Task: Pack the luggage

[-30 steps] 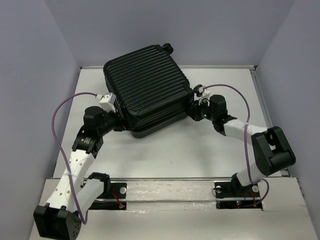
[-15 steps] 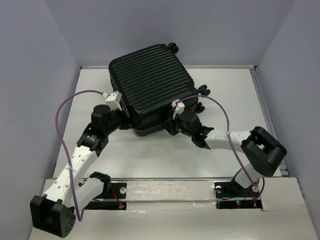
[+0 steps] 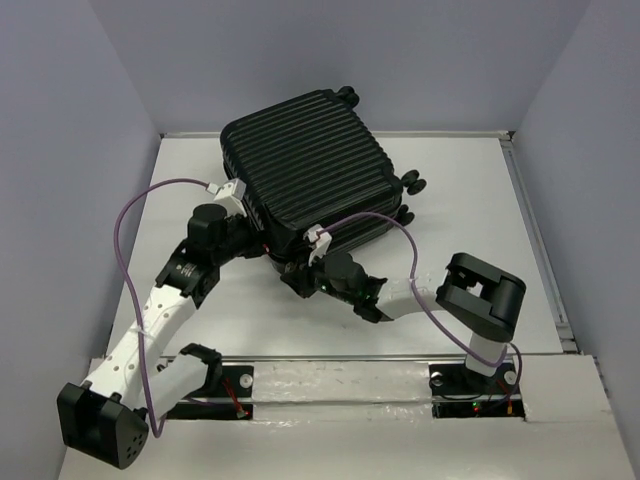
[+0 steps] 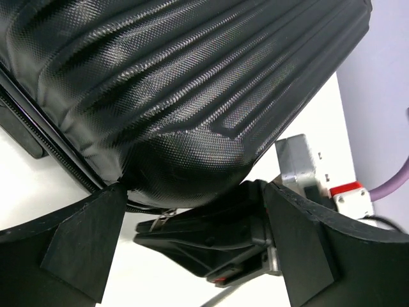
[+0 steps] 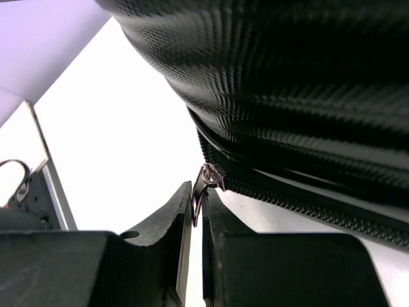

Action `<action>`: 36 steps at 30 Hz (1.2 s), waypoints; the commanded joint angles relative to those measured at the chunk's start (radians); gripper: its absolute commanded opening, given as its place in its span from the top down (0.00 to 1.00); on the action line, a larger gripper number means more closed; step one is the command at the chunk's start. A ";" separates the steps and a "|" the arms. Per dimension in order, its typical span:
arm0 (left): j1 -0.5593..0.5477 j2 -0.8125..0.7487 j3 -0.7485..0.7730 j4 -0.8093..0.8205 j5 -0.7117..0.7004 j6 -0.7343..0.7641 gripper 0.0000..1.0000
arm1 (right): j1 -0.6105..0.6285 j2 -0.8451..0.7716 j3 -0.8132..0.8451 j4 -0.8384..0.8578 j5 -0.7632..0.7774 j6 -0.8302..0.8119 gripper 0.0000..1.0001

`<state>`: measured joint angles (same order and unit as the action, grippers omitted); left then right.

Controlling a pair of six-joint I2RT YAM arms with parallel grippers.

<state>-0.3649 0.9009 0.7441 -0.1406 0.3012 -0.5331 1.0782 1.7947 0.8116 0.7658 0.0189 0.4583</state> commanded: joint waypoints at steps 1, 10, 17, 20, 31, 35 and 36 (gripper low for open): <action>-0.051 0.030 0.115 0.295 0.108 -0.111 0.02 | 0.204 -0.006 -0.029 0.221 -0.159 0.077 0.93; -0.172 0.099 0.158 0.391 -0.077 -0.205 0.01 | 0.226 0.010 -0.204 0.411 -0.085 0.145 0.93; -0.172 0.135 0.535 0.067 -0.551 0.079 0.01 | 0.206 -0.471 -0.500 0.075 0.116 0.112 0.93; -0.170 0.141 0.580 0.039 -0.683 0.107 0.01 | 0.206 -0.627 -0.523 -0.133 0.240 0.129 0.80; 0.133 0.583 0.811 0.032 -0.311 0.027 0.01 | -0.211 -0.959 -0.361 -0.746 0.346 0.166 0.54; 0.242 0.794 0.986 -0.017 -0.170 -0.004 0.01 | -0.296 -0.943 -0.335 -0.757 0.311 0.166 0.93; 0.254 0.841 1.033 -0.037 -0.143 -0.004 0.01 | -0.296 -0.925 -0.331 -0.757 0.309 0.163 0.93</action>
<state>-0.1833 1.6310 1.6264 -0.1181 -0.0051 -0.5041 0.8131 0.8486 0.4267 0.0837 0.3256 0.6254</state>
